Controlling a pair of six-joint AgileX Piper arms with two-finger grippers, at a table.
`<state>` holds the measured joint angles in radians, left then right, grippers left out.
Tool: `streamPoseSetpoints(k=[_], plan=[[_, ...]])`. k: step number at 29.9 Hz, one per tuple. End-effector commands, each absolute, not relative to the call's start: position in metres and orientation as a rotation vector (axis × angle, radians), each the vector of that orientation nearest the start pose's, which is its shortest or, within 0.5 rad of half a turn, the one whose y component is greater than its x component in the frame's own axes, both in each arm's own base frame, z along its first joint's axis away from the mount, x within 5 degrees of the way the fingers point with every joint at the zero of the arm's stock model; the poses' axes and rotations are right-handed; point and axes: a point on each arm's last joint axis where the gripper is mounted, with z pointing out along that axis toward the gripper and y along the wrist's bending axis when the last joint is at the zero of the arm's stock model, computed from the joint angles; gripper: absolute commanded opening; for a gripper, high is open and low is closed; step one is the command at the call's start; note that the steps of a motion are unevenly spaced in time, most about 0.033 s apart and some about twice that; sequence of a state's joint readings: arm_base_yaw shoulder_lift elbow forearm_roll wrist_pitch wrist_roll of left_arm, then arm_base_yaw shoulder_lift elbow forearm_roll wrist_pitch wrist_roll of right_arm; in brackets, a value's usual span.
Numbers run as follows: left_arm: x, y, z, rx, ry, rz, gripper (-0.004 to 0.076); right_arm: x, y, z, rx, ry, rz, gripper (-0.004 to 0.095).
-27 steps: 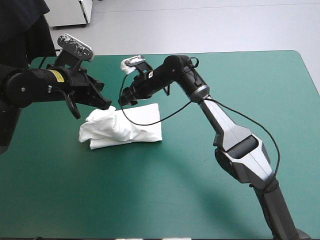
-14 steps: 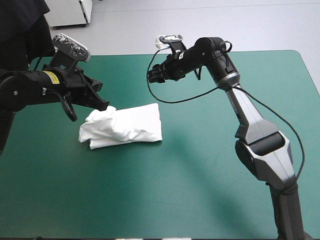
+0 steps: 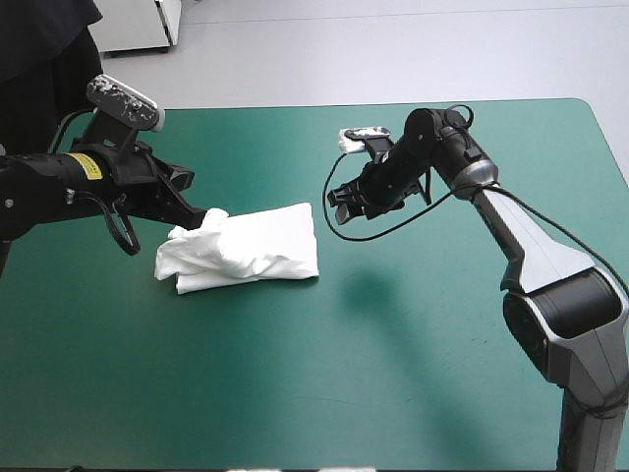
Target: Fold the cloth
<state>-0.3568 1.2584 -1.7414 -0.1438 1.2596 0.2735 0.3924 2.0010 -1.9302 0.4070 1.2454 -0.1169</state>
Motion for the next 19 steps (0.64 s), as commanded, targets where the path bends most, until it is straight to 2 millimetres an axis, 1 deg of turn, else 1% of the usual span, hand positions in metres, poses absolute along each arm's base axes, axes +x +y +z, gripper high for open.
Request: streamPoseSetpoints(k=[1,4,7,19], plan=[[0.186,-0.085,0.510,0.715,2.119,-0.254,-0.0022,0.384,0.199,0.322,-0.645,2.678,0.718,0.0564],[0.186,-0.085,0.510,0.715,2.118,-0.256,-0.0022,0.392,0.205,0.305,-0.660,2.687,0.769,0.0564],[0.186,-0.085,0.510,0.715,2.118,-0.256,-0.0022,0.397,0.213,0.295,-0.660,2.671,0.854,0.0564],[0.186,-0.086,0.510,0.717,2.117,-0.268,-0.0022,0.420,0.232,0.277,-0.663,2.613,1.025,0.0564]])
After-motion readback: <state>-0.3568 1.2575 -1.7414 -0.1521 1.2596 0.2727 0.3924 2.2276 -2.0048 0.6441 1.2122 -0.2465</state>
